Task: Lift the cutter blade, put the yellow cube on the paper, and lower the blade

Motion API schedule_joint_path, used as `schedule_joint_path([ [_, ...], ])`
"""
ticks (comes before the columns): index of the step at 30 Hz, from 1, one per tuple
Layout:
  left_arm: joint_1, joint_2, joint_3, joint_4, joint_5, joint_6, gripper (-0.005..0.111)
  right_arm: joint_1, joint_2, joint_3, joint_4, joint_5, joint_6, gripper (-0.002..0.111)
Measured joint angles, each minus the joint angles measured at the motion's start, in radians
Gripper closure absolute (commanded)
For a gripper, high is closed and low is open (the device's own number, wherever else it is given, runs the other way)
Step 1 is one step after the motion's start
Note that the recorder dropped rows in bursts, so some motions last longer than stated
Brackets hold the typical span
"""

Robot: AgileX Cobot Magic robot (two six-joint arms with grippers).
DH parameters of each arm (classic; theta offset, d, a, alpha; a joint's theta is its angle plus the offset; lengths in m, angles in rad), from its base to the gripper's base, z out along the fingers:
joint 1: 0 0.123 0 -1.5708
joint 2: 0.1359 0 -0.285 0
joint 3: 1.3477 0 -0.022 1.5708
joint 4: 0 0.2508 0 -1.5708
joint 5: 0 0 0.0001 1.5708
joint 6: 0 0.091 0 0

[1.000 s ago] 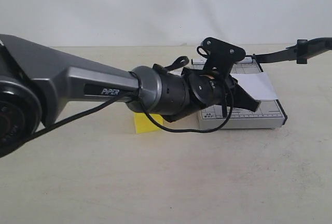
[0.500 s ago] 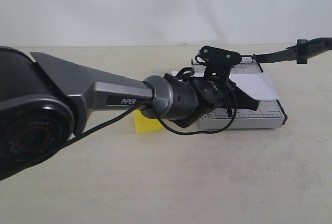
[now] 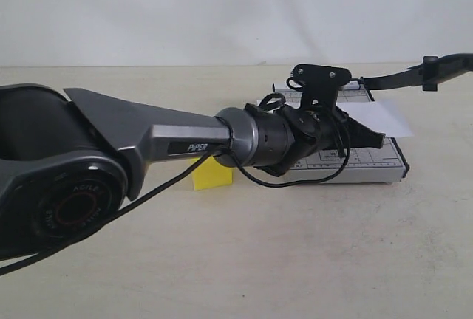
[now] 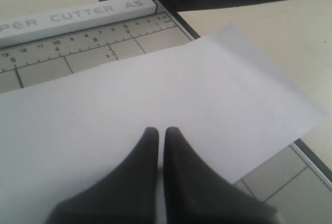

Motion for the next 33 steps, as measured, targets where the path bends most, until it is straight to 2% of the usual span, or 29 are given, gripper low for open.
schedule_joint_path([
  [17, -0.019, 0.007, -0.045, -0.018, -0.012, -0.011, 0.102, 0.0, 0.0, 0.0, 0.005, -0.002, 0.0, 0.109],
  [25, -0.032, -0.151, -0.032, -0.022, -0.139, -0.037, 0.102, 0.0, 0.0, 0.0, 0.005, -0.005, 0.0, 0.109],
  [30, -0.095, -0.284, 0.121, -0.04, -0.296, -0.037, 0.102, 0.0, 0.0, 0.0, 0.005, -0.005, 0.0, 0.109],
  [33, -0.161, -0.382, 0.302, -0.096, -0.468, -0.037, 0.102, 0.0, 0.0, 0.0, 0.006, -0.005, 0.0, 0.109],
])
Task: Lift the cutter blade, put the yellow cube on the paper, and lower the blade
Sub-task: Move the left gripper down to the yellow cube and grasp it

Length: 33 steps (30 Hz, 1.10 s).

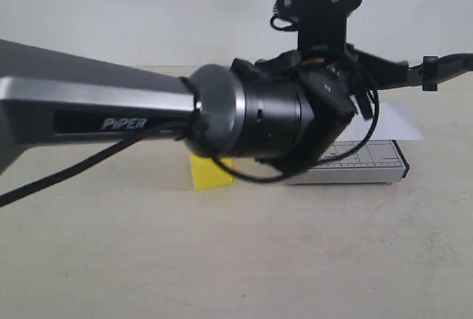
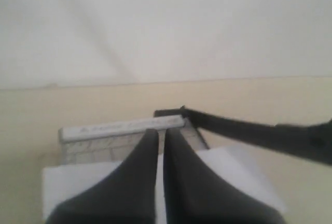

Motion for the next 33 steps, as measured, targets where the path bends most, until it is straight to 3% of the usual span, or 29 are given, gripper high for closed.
schedule_joint_path([
  [4, -0.06, -0.13, 0.234, -0.037, -0.117, -0.006, 0.102, 0.0, 0.0, 0.0, 0.002, 0.0, 0.0, 0.109],
  [9, -0.069, -0.269, 0.47, -0.197, -0.258, -0.008, 0.102, 0.0, 0.0, 0.0, 0.002, 0.0, 0.0, 0.109],
  [12, -0.064, -0.287, 0.549, -0.305, -0.358, -0.008, 0.102, 0.0, 0.0, 0.0, 0.002, 0.0, 0.0, 0.109],
  [19, -0.055, -0.287, 0.585, -0.344, -0.374, 0.025, 0.101, 0.0, 0.0, 0.0, 0.002, 0.0, 0.0, 0.109],
  [21, -0.055, -0.287, 0.585, -0.332, -0.371, 0.026, 0.094, 0.0, 0.0, 0.0, 0.002, 0.0, 0.0, 0.109],
  [23, -0.053, -0.287, 0.585, -0.279, -0.345, 0.028, 0.078, 0.0, 0.0, 0.0, 0.002, -0.002, 0.0, 0.109],
  [29, -0.04, -0.245, 0.585, -0.175, -0.271, -0.041, 0.011, 0.0, 0.0, 0.0, 0.002, -0.002, 0.0, 0.109],
  [31, -0.029, -0.227, 0.585, -0.202, -0.271, -0.123, 0.001, 0.0, 0.0, 0.0, 0.002, -0.002, 0.0, 0.109],
  [33, -0.009, -0.213, 0.585, -0.234, -0.265, -0.189, 0.0, 0.0, 0.0, 0.0, 0.002, -0.002, 0.0, 0.109],
])
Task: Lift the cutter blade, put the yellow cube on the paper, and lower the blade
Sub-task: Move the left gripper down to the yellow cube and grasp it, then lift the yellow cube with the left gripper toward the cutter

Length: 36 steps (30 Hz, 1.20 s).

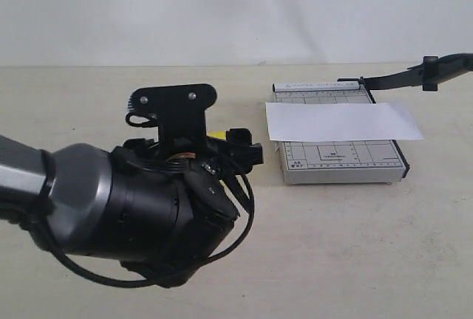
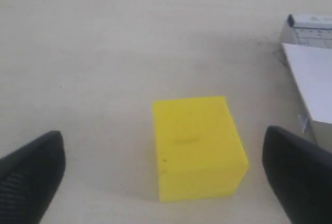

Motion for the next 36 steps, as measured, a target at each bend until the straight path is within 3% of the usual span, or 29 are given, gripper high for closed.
schedule_joint_path([
  [12, 0.202, 0.064, -0.03, 0.072, 0.29, -0.055, 0.001, 0.0, 0.0, 0.0, 0.0, 0.0, 0.0, 0.109],
  [22, 0.208, 0.1, -0.145, 0.178, 0.333, -0.017, 0.001, 0.0, 0.0, 0.0, 0.0, 0.0, 0.0, 0.109],
  [36, 0.209, 0.227, -0.255, 0.141, 0.284, 0.041, 0.001, 0.0, 0.0, 0.0, 0.0, 0.0, 0.002, 0.109],
])
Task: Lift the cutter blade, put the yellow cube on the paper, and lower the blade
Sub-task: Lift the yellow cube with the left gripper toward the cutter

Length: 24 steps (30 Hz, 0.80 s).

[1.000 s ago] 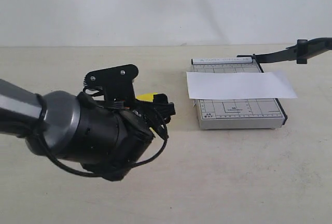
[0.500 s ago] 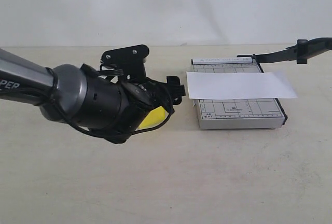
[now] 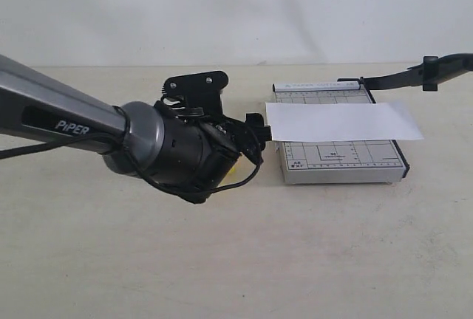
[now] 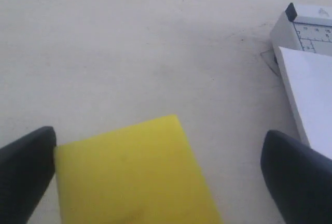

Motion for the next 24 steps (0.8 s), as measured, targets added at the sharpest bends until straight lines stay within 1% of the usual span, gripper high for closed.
schedule_joint_path([
  [5, 0.0, 0.028, -0.059, -0.059, -0.016, 0.094, 0.001, 0.0, 0.0, 0.0, 0.0, 0.0, 0.0, 0.109],
  [10, 0.006, 0.051, -0.092, -0.097, -0.062, 0.237, 0.001, 0.0, 0.0, 0.0, 0.0, -0.004, 0.0, 0.109],
  [16, 0.029, 0.075, -0.094, -0.112, -0.064, 0.288, 0.001, 0.0, 0.0, 0.0, 0.0, -0.004, 0.0, 0.109],
  [17, 0.033, 0.075, -0.094, -0.112, -0.066, 0.29, 0.002, 0.0, 0.0, 0.0, 0.0, -0.006, 0.0, 0.109],
  [19, 0.038, 0.075, -0.094, -0.112, -0.068, 0.29, 0.008, 0.0, 0.0, 0.0, 0.0, -0.006, 0.0, 0.109],
  [21, 0.039, 0.075, -0.094, -0.112, -0.071, 0.29, 0.02, 0.0, 0.0, 0.0, 0.0, -0.006, 0.0, 0.109],
  [24, 0.039, 0.077, -0.094, -0.123, -0.097, 0.294, 0.043, 0.0, 0.0, 0.0, 0.0, -0.006, 0.0, 0.109],
])
